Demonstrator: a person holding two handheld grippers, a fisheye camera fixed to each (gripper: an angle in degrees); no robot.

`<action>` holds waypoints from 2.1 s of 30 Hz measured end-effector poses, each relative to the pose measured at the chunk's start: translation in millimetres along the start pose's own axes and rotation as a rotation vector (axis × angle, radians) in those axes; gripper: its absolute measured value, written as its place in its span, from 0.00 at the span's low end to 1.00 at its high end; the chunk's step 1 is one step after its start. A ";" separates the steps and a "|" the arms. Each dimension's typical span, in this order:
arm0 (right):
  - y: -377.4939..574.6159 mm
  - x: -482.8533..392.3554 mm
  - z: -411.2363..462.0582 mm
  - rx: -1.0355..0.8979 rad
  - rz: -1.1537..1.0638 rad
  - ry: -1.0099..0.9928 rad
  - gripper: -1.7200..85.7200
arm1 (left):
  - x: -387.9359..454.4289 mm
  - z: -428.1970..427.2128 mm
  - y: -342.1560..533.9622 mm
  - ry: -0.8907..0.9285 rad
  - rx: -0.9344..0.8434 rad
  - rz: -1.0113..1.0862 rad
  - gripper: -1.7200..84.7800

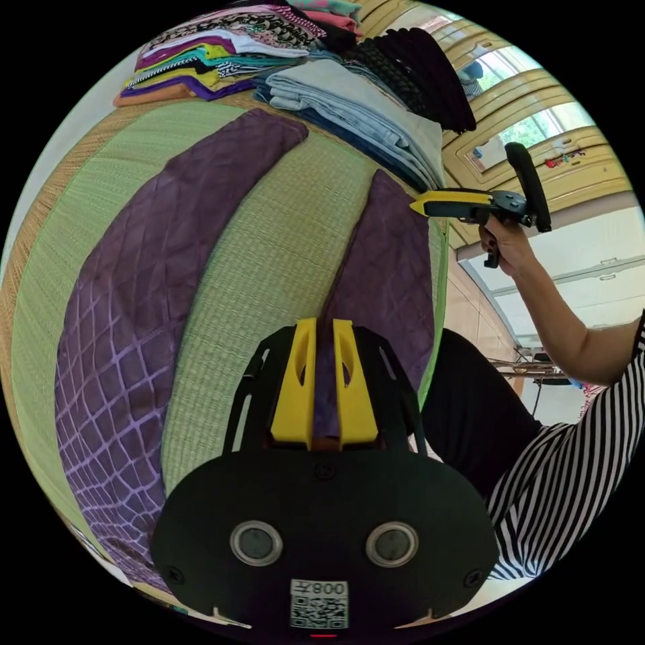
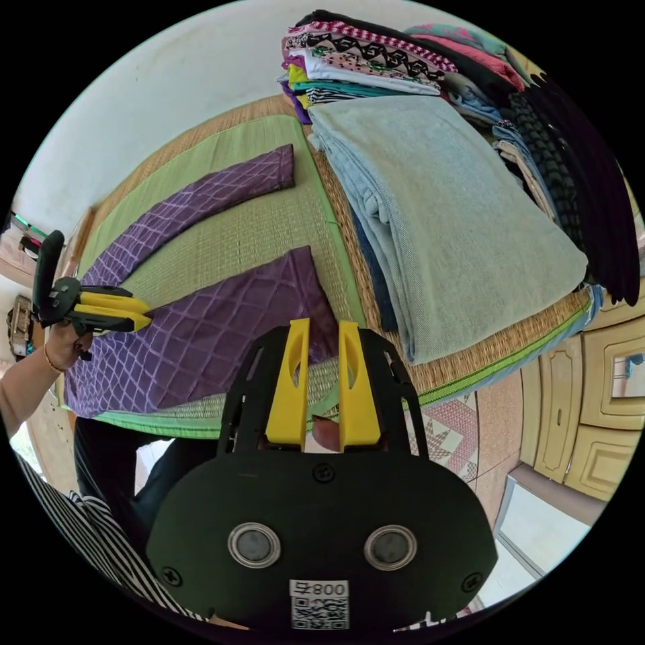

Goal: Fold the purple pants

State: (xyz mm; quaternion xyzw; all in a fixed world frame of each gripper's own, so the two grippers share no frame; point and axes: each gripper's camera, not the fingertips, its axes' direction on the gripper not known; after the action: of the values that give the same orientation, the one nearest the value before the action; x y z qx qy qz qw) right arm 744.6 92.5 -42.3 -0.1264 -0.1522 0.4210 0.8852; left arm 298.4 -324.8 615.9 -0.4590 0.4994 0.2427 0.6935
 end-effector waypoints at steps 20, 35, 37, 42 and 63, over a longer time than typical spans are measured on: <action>-5.9 -51.9 93.7 0.099 0.075 0.018 0.08 | 24.0 -118.1 263.8 -0.143 0.198 -0.307 0.08; 19.4 -401.8 292.8 -0.214 -0.714 -0.236 0.03 | -5.2 -188.0 590.6 -0.204 0.153 -0.955 0.05; 19.7 -412.2 302.5 -0.195 -0.726 -0.232 0.02 | -2.1 -202.6 608.7 -0.201 0.164 -0.938 0.05; 3.3 -446.3 325.5 -0.188 -0.761 -0.334 0.02 | -3.1 -251.9 665.1 -0.202 0.304 -0.933 0.04; -123.5 -711.6 526.5 -0.059 -1.014 -0.216 0.09 | -129.5 -473.5 842.0 -0.308 0.409 -0.947 0.09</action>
State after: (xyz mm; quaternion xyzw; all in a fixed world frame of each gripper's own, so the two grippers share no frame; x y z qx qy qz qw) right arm 207.7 -490.8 370.6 -0.0174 -0.2963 -0.0546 0.9534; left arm -643.3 -337.2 364.8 -0.4485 0.1673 -0.1344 0.8677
